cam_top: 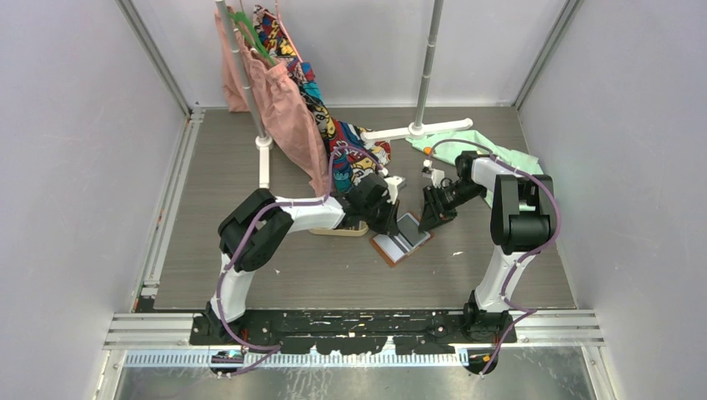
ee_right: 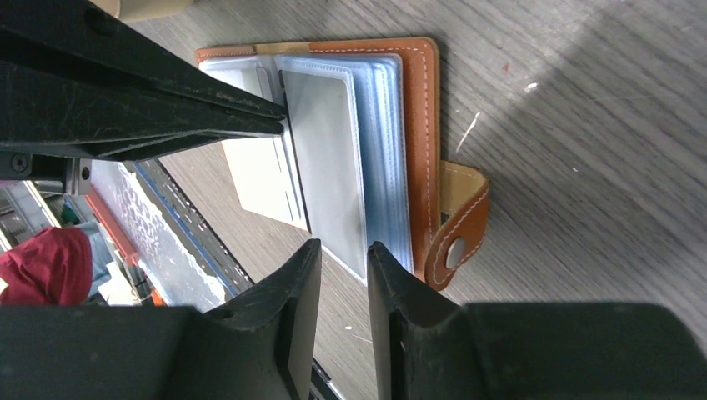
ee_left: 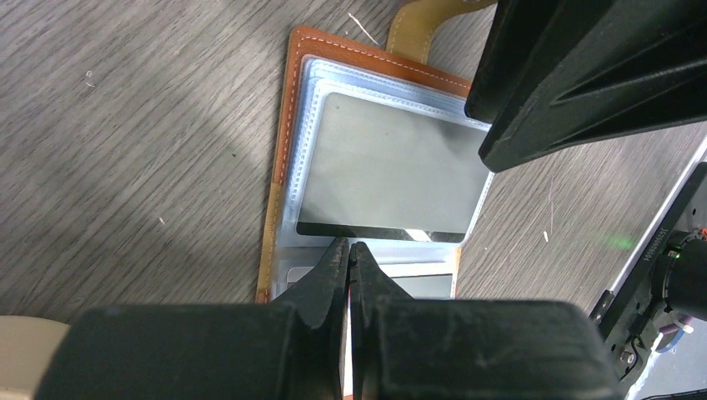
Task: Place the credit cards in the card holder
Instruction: Insert the credit card into the card holder.
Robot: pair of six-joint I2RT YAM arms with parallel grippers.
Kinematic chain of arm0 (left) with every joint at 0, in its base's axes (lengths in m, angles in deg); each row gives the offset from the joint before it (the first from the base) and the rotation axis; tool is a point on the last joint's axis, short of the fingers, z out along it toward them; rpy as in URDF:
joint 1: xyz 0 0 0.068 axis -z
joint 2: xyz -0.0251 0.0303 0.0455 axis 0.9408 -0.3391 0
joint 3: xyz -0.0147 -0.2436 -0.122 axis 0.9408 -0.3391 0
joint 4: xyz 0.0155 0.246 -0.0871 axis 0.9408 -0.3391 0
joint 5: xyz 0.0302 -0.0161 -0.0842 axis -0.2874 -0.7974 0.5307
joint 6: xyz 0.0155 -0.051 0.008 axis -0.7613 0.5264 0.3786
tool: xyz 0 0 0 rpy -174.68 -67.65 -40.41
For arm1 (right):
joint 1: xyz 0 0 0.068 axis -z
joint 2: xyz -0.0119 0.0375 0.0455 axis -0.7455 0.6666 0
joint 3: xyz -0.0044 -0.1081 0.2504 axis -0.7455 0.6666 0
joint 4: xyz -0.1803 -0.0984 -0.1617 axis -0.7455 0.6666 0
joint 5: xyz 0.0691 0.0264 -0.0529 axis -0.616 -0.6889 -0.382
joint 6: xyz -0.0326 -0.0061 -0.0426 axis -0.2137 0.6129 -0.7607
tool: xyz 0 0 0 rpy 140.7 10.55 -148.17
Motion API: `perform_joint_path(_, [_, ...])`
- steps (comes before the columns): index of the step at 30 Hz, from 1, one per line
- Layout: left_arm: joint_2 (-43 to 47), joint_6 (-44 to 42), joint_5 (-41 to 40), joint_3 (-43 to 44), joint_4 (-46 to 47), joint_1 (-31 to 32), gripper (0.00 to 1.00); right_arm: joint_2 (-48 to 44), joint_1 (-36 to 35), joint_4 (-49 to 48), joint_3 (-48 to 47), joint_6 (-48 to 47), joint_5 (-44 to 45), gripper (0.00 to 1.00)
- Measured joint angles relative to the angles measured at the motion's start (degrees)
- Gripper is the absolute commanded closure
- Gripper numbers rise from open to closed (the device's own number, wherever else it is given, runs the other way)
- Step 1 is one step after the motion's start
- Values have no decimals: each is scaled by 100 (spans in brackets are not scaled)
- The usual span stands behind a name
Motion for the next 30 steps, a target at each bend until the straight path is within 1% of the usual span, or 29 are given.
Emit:
perform_joint_path(12, [0,87,85,-103,151,-33,96,79,0,219,-125,2,-446,69])
perform_joint_path(15, [0,136,114,-144,227,-33,95,177,0,210,-125,109,-448,73])
perform_joint_path(18, [0,153,133,-160,271,-33,94,234,-4,173,-125,208,-439,84])
perform_joint_path(21, [2,164,142,-177,308,-33,88,236,-4,133,-125,306,-428,98])
perform_joint_path(23, [2,179,155,-192,350,-33,82,236,-7,129,-125,372,-424,99])
perform_joint_path(26, [35,205,192,-251,446,-33,69,216,-7,87,-125,472,-317,99])
perform_joint_path(30, [210,258,195,-367,531,-33,60,-74,-37,-24,-111,579,94,99])
